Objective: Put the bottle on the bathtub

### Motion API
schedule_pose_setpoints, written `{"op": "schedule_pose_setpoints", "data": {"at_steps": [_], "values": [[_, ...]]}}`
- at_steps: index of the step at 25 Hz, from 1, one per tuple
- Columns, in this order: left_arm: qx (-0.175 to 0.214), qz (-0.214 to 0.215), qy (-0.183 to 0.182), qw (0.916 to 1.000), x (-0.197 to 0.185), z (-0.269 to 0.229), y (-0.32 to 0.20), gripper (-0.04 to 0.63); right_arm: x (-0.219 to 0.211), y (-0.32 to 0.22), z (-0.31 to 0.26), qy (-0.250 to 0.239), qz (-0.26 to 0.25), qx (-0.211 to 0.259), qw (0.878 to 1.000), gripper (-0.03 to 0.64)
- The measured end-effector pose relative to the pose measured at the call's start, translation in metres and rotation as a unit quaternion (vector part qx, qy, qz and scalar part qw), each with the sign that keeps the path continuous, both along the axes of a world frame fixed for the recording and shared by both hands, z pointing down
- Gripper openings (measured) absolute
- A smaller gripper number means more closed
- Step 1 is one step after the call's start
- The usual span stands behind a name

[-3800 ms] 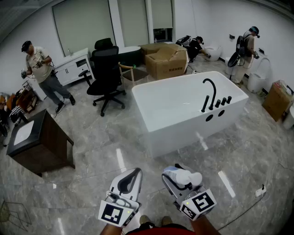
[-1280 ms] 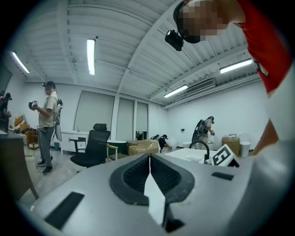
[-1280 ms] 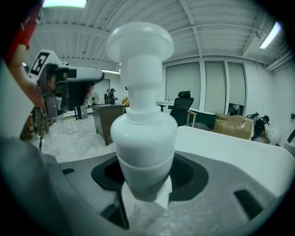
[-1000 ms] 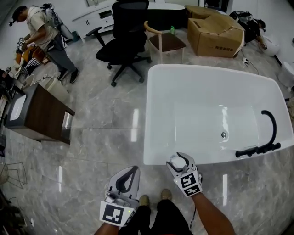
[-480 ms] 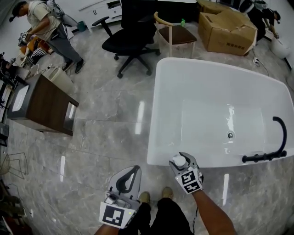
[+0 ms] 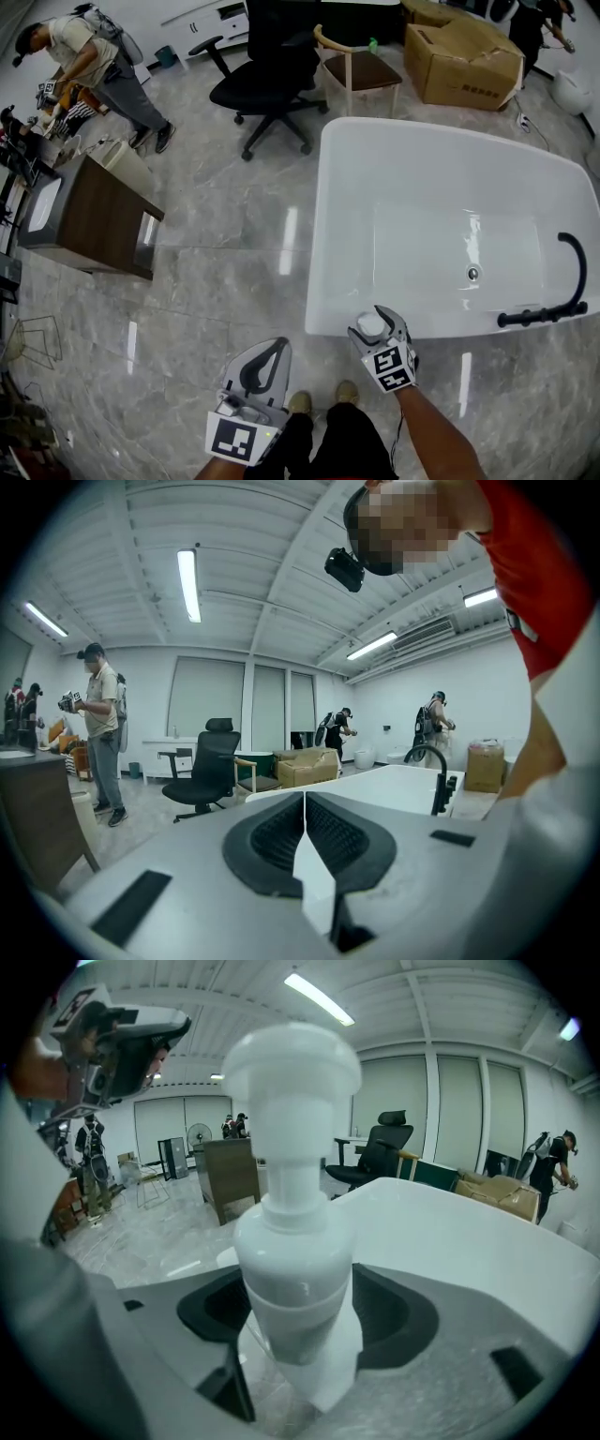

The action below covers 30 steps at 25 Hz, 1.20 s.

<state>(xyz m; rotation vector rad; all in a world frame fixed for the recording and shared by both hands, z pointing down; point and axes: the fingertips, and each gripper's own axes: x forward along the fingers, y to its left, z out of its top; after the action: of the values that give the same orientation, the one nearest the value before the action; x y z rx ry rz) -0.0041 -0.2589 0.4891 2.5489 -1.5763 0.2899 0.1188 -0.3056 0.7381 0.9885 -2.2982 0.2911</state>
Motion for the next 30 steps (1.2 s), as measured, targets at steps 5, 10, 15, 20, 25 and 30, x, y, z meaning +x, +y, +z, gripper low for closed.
{"op": "schedule_pose_setpoints", "data": {"at_steps": [5,10,15,20,25,30], "values": [[0.009,0.018,0.007,0.9998,-0.002,-0.012,0.005,0.012,0.008,0.006,-0.034,-0.015,0.025,0.018,0.999,0.33],[0.021,0.044,0.014,0.9987,-0.005,-0.028,0.017,0.012,0.008,0.023,-0.096,-0.048,0.051,0.048,0.996,0.324],[0.028,0.058,0.02,0.9977,-0.01,-0.046,0.029,0.012,-0.008,0.049,-0.167,-0.089,0.06,0.083,0.991,0.292],[0.043,0.08,0.032,0.9954,-0.009,-0.065,0.046,0.012,-0.022,0.075,-0.234,-0.136,0.075,0.118,0.981,0.224],[0.062,0.102,0.049,0.9916,-0.011,-0.087,0.061,0.012,-0.039,0.101,-0.29,-0.174,0.084,0.153,0.969,0.141],[0.075,0.129,0.06,0.987,-0.011,-0.105,0.071,0.012,-0.052,0.118,-0.328,-0.191,0.087,0.185,0.96,0.06]]}}
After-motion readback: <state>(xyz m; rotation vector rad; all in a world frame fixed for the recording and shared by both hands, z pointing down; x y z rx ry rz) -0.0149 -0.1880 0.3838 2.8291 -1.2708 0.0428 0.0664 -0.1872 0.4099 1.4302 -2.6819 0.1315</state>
